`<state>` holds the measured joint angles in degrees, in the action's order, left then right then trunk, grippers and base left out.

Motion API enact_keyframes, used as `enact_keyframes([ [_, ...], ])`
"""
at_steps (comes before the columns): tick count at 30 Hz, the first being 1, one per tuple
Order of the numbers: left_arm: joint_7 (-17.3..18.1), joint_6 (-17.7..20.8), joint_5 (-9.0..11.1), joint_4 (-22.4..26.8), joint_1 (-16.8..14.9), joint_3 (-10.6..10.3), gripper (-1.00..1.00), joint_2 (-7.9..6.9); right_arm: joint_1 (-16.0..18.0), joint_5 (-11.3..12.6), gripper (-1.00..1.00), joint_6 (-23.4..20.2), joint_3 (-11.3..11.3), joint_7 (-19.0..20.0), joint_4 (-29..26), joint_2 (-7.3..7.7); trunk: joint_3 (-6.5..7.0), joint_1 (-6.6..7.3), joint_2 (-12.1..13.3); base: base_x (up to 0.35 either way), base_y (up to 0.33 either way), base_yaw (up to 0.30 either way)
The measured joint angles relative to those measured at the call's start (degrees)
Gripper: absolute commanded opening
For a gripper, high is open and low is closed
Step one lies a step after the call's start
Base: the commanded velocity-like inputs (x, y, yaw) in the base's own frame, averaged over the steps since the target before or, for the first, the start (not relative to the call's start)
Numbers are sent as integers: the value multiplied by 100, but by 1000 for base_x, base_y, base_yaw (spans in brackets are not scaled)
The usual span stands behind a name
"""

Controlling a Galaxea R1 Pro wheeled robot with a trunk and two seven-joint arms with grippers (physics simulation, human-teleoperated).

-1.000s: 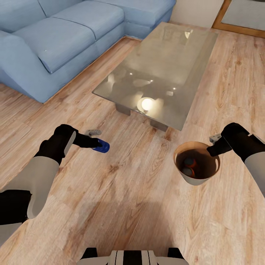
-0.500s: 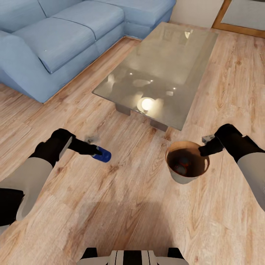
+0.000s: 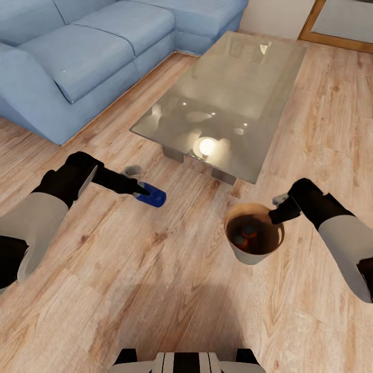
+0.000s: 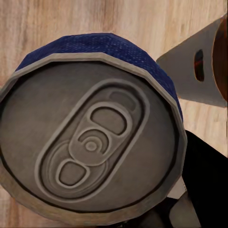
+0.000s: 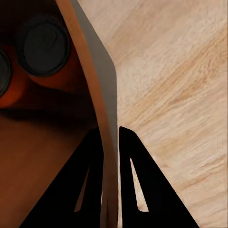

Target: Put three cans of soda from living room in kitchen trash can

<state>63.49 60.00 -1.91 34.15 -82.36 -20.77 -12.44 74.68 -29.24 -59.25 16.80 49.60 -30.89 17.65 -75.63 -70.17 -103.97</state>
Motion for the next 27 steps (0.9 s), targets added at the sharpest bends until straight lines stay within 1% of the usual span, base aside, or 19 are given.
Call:
enact_keyframes([
  [2,277,0,-11,-2,-168,-157,-100,5,-4,135,-100,-66,-10,8,88,-87,0,0,0,0,0,0],
  [3,486,0,13,-2,-264,-245,-100,15,-5,154,-100,-62,-15,6,131,-140,0,0,0,0,0,0],
  [5,820,0,-9,-6,-440,-423,-100,37,-8,116,-100,-49,-12,-4,182,-241,0,0,0,0,0,0],
  [6,876,0,-27,-8,-472,-483,-100,41,-7,104,-100,-42,-14,-8,190,-270,0,0,0,0,0,0],
  [7,973,0,-16,-10,-518,-600,-100,53,-8,34,-100,-10,-5,-16,201,-334,0,0,0,0,0,0],
  [8,1148,0,-3,-10,-599,-770,-100,68,-9,-44,-100,23,6,-28,212,-430,0,0,0,0,0,0],
  [10,1301,0,-23,-13,-670,-896,-100,74,-8,111,-100,-46,-16,-14,215,-491,0,0,0,0,0,0],
  [11,1482,0,-11,-8,-725,-1036,-100,82,-8,127,-100,-51,-16,-18,217,-548,0,0,0,0,0,0],
  [12,1797,0,3,-5,-773,-1298,-100,141,-9,63,-100,-21,-7,-35,219,-644,0,0,0,0,0,0],
  [13,1995,0,-12,-3,-795,-1484,-100,198,-9,51,-100,-18,-9,-41,220,-711,0,0,0,0,0,0],
  [14,2148,0,-15,0,-809,-1624,-100,260,-9,39,-100,-13,-8,-48,221,-783,-1,0,0,0,0,0],
  [15,2207,0,-27,0,-815,-1682,-100,294,-8,85,-100,-36,-14,-45,221,-822,0,0,0,0,0,0],
  [17,2339,0,-23,3,-826,-1806,-100,437,-9,38,-100,-13,-12,-62,221,-977,0,0,0,0,0,0],
  [19,2370,0,-29,3,-829,-1847,-100,527,-8,113,-100,-49,-20,-58,230,-1049,0,0,0,0,0,0],
  [21,2402,0,-23,1,-832,-1964,-100,790,-10,26,-100,-19,-12,-72,321,-1185,-1,0,0,0,0,0],
  [23,2415,0,-55,-6,-846,-2111,-100,1067,-9,9,-100,-9,-17,-80,378,-1300,-1,0,0,0,0,0],
  [24,2416,0,-96,-8,-857,-2141,-100,1131,-8,61,-100,-31,-26,-77,388,-1323,0,0,0,0,0,0],
  [25,2418,0,-178,-10,-877,-2177,-100,1228,-8,71,-100,-33,-28,-79,400,-1360,0,0,0,0,0,0],
  [27,2421,0,-365,-12,-898,-2230,-100,1338,-8,66,-100,-36,-29,-83,415,-1404,0,0,0,0,0,0],
])
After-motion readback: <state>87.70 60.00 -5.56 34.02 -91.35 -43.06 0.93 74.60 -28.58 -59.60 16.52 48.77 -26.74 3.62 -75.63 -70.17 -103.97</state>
